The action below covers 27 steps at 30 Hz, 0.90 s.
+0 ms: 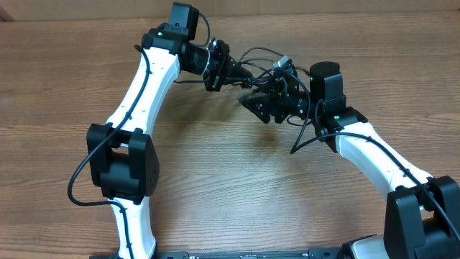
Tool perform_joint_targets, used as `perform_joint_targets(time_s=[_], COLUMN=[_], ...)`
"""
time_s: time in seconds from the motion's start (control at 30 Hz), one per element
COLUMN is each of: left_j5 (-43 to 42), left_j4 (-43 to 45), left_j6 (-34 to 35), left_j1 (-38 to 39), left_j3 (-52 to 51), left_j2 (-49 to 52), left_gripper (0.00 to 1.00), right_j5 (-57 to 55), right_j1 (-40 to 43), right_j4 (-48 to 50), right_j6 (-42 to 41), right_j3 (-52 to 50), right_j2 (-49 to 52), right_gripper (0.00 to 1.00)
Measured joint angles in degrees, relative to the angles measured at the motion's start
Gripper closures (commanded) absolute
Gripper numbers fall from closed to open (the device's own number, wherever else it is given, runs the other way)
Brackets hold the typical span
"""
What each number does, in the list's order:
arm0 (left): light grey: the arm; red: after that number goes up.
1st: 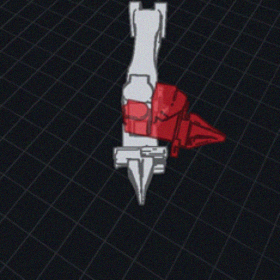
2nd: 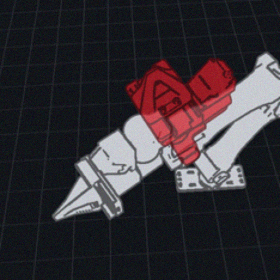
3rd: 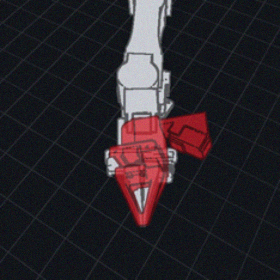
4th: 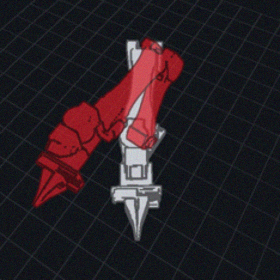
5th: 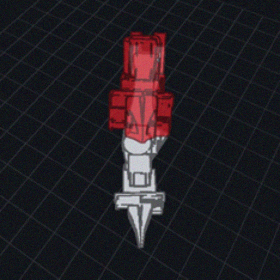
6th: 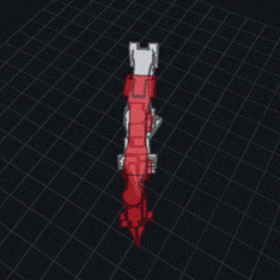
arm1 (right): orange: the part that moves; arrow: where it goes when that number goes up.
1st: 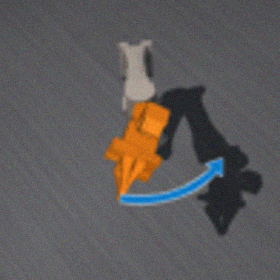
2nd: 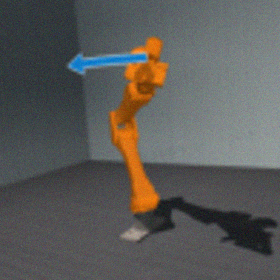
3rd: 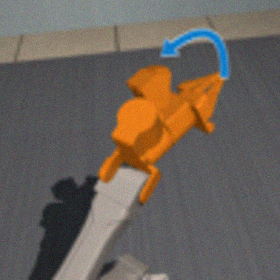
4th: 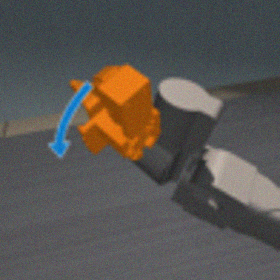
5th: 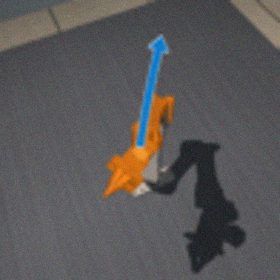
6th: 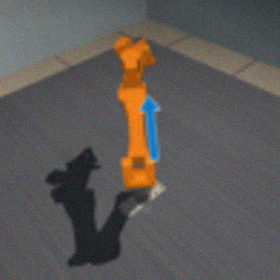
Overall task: Untangle cables
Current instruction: 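Lift the bundle with the left gripper toward the right gripper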
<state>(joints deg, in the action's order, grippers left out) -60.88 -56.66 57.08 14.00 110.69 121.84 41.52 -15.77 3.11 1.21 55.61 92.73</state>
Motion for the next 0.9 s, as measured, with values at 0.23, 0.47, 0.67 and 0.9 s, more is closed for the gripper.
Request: perform_joint_targets(time_s=[0.23, 0.47, 0.67, 0.9], left_j5=[0.0, 0.5, 0.7, 3.3], left_j4=[-3.4, -1.1, 5.0, 8.3], left_j6=[-1.8, -1.2, 2.7, 6.3], left_j1=[0.1, 1.4, 2.9, 4.7], left_j3=[0.0, 0.0, 0.1, 0.2], left_j2=[0.0, 0.0, 0.0, 0.0], left_gripper=[0.96, 0.95, 0.95, 0.96], right_j5=[0.0, 2.1, 7.6, 15.5], right_j1=[0.0, 0.2, 0.4, 0.3], right_j4=[2.3, 2.3, 2.4, 4.9], right_j6=[-0.1, -0.2, -0.2, -0.1], right_j3=[0.0, 0.0, 0.0, 0.0], right_j2=[0.0, 0.0, 0.0, 0.0], right_gripper=[0.23, 0.25, 0.25, 0.25])
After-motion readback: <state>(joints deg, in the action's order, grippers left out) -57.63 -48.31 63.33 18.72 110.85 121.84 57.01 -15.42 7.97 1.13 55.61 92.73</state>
